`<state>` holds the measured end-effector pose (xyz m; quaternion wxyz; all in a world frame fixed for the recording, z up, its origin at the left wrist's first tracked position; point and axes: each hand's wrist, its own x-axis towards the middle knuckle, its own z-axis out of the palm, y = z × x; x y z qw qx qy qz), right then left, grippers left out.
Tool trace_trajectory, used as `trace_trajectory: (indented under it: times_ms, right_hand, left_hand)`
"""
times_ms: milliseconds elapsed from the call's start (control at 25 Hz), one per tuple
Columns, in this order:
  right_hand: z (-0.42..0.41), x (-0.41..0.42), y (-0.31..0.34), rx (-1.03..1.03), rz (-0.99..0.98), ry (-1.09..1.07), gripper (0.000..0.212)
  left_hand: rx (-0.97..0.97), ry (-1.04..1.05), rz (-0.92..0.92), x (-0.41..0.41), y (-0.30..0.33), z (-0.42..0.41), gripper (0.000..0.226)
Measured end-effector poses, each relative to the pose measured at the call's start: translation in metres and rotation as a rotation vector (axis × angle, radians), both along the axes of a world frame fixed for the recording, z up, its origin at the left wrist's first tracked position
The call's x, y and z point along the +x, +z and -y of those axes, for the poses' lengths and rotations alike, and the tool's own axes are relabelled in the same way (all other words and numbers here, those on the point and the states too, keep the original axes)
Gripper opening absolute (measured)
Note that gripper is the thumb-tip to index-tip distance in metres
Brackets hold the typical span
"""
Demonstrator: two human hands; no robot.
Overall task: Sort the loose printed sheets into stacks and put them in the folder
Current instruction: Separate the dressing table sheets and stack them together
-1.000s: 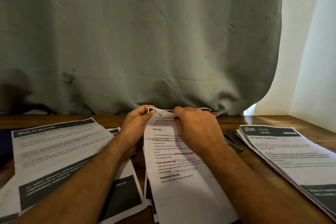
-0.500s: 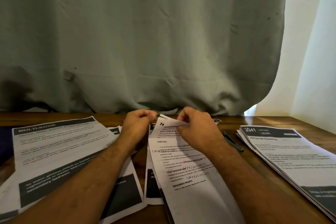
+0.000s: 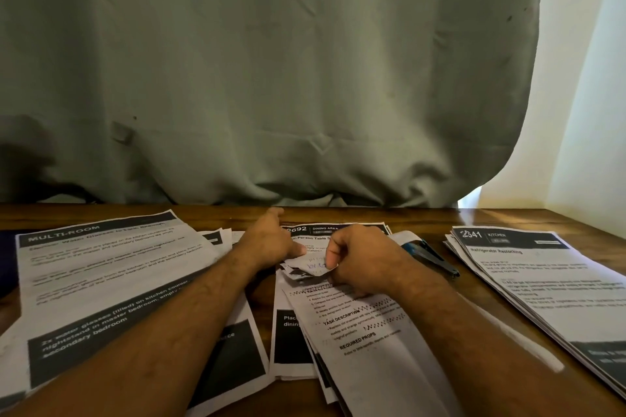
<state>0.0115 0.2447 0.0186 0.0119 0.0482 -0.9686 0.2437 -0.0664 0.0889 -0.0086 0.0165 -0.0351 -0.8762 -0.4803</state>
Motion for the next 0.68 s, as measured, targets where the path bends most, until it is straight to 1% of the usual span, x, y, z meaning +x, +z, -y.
trace_trajectory:
  times_ms: [80, 120, 160, 280, 320, 360, 400, 440, 480, 560, 600, 680]
  right_hand:
    - [0.003, 0.0, -0.001, 0.027, -0.023, 0.011, 0.021]
    - [0.004, 0.0, 0.0, 0.033, -0.029, 0.021, 0.021]
    - [0.005, 0.001, -0.001, 0.037, -0.029, 0.031, 0.02]
    - [0.007, 0.002, 0.0, 0.05, -0.029, 0.044, 0.02]
    - [0.007, 0.002, -0.001, 0.055, -0.028, 0.048, 0.02]
    - [0.007, 0.002, -0.001, 0.056, -0.026, 0.052, 0.019]
    - [0.008, 0.002, -0.001, 0.056, -0.024, 0.057, 0.019]
    - [0.007, 0.002, -0.001, 0.054, -0.024, 0.061, 0.018]
    - [0.007, 0.001, -0.002, 0.053, -0.028, 0.064, 0.017]
    - [0.006, 0.001, -0.003, 0.037, -0.048, 0.063, 0.015]
    - [0.006, 0.0, -0.004, 0.032, -0.062, 0.063, 0.015]
    - [0.007, -0.001, -0.006, 0.039, -0.102, 0.072, 0.017]
  left_hand:
    - [0.028, 0.016, -0.008, 0.001, 0.002, -0.006, 0.096]
    - [-0.019, 0.038, -0.034, 0.001, 0.003, -0.008, 0.094]
    - [-0.117, 0.071, -0.061, 0.002, 0.002, -0.011, 0.09]
    - [-0.586, 0.16, -0.085, 0.004, -0.003, -0.016, 0.067]
    - [-0.65, 0.157, -0.073, 0.004, -0.004, -0.016, 0.062]
    - [-0.642, 0.145, -0.065, 0.003, -0.005, -0.016, 0.058]
    - [-0.588, 0.134, -0.06, 0.003, -0.005, -0.016, 0.056]
    - [-0.492, 0.129, -0.068, 0.002, -0.004, -0.015, 0.056]
    - [-0.347, 0.129, -0.084, 0.002, -0.002, -0.014, 0.057]
    - [0.011, 0.155, -0.123, 0.002, 0.0, -0.013, 0.055]
    - [0.141, 0.178, -0.147, 0.001, 0.001, -0.013, 0.05]
    - [0.258, 0.22, -0.183, 0.0, 0.0, -0.011, 0.029]
